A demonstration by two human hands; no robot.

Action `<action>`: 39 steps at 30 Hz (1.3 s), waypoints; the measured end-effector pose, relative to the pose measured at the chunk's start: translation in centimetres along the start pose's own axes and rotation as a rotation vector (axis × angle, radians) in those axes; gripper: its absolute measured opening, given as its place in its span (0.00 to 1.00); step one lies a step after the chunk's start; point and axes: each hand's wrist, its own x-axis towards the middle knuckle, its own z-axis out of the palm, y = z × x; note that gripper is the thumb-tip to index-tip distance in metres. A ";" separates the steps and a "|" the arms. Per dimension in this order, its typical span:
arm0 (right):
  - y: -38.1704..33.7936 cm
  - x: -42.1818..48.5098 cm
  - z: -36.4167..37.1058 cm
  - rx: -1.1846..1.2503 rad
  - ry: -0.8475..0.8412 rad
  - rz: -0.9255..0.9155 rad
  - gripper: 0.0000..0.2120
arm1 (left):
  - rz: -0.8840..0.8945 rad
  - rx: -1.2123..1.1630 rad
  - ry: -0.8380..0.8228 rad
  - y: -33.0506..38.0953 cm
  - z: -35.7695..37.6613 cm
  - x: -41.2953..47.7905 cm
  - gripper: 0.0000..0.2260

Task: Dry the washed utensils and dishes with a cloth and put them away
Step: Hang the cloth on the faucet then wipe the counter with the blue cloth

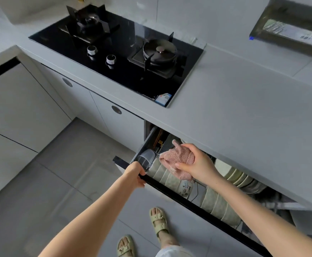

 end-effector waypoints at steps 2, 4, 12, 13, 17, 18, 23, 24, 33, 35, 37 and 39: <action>-0.1 1.4 -1.2 -0.008 -0.012 -0.024 0.28 | 0.012 -0.009 -0.015 1.5 1.2 0.4 0.07; -0.2 2.8 -2.5 -0.026 -0.016 -0.047 0.27 | 0.023 -0.018 -0.035 3.2 2.3 0.9 0.06; -1.4 7.5 -4.8 0.060 -0.048 -0.073 0.25 | 0.068 -0.162 -0.190 7.3 3.6 1.6 0.13; -1.9 8.0 -4.7 0.091 -0.058 -0.071 0.24 | 0.068 -0.192 -0.232 7.6 3.4 1.3 0.13; -5.5 9.8 -3.3 0.350 -0.194 -0.035 0.16 | 0.187 -0.341 -0.527 8.5 0.3 -1.3 0.23; -6.9 10.2 -2.6 0.413 -0.251 -0.023 0.13 | 0.256 -0.364 -0.540 8.6 -1.0 -2.3 0.22; -14.0 11.6 2.1 0.423 -0.443 -0.102 0.11 | 0.482 -0.490 -0.223 7.7 -8.9 -5.4 0.07; -15.5 11.8 3.1 0.399 -0.448 -0.123 0.11 | 0.500 -0.507 -0.162 7.5 -10.8 -6.0 0.06; -35.4 10.9 19.0 0.282 -0.470 -0.481 0.08 | 0.376 -0.673 0.294 3.1 -35.2 -12.8 0.03; -40.5 10.2 23.4 0.271 -0.438 -0.579 0.11 | 0.361 -0.743 0.384 2.0 -40.9 -14.5 0.01; -45.8 9.2 27.4 0.247 -0.405 -0.628 0.13 | 0.361 -0.806 0.475 1.2 -46.4 -16.4 0.00; -51.7 7.7 32.0 0.189 -0.360 -0.686 0.11 | 0.397 -0.832 0.597 0.0 -52.5 -18.4 0.02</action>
